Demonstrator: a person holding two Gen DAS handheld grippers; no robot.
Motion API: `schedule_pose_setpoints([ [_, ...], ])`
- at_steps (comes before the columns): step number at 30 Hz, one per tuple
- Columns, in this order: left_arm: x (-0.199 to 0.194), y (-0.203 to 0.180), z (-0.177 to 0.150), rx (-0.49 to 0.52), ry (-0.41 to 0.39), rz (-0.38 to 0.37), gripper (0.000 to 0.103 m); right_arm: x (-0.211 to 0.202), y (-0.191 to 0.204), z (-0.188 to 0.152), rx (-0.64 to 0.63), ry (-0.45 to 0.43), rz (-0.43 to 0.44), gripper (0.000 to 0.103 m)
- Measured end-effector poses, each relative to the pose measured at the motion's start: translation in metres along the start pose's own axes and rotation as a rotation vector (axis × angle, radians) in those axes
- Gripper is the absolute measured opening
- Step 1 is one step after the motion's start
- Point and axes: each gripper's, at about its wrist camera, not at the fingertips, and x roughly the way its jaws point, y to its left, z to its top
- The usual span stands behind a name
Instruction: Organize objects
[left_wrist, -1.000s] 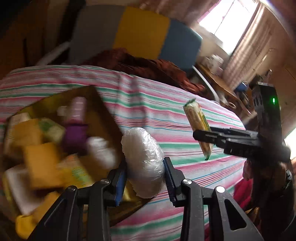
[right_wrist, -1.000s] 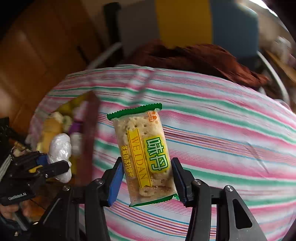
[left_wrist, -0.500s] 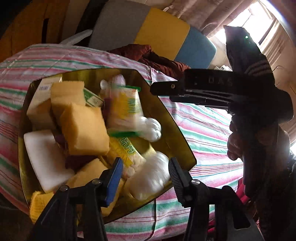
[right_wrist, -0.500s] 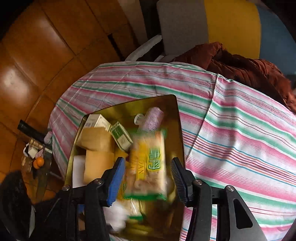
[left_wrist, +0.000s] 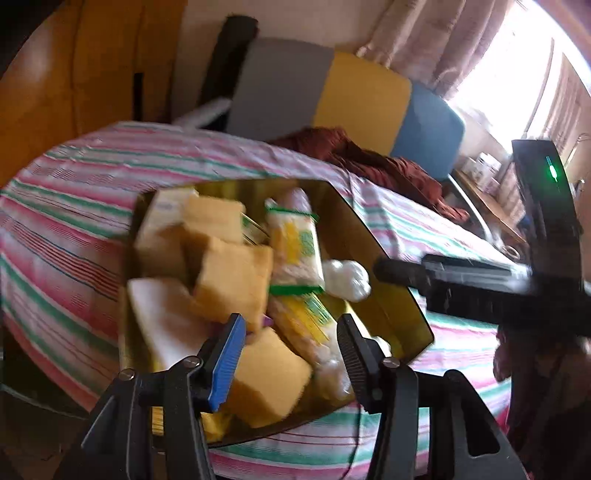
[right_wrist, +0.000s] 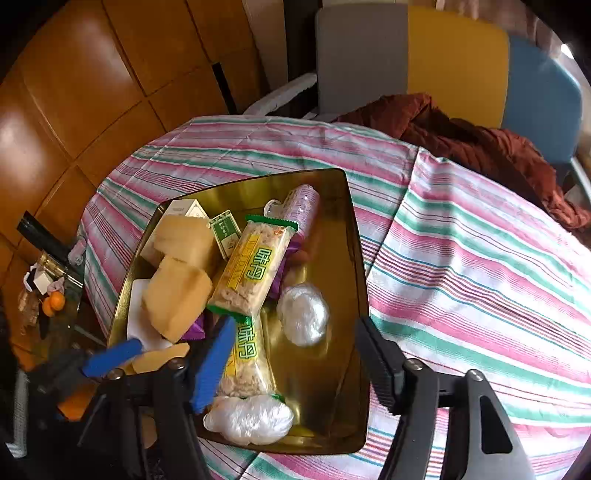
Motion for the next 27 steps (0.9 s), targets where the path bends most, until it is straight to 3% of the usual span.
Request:
schedule_pose_setpoints([
  [6, -0.014, -0.004, 0.001, 0.022, -0.057, 0.09, 0.067, -0.014, 0.008, -0.014, 0.006, -0.106, -0.06, 0.097],
  [22, -0.028, -0.019, -0.004, 0.054, -0.111, 0.259, 0.069, -0.031, 0.007, -0.057, 0.025, -0.231, -0.192, 0.102],
  [27, -0.033, -0.025, -0.004, 0.071, -0.136, 0.351, 0.069, -0.038, 0.004, -0.063, 0.046, -0.266, -0.225, 0.103],
])
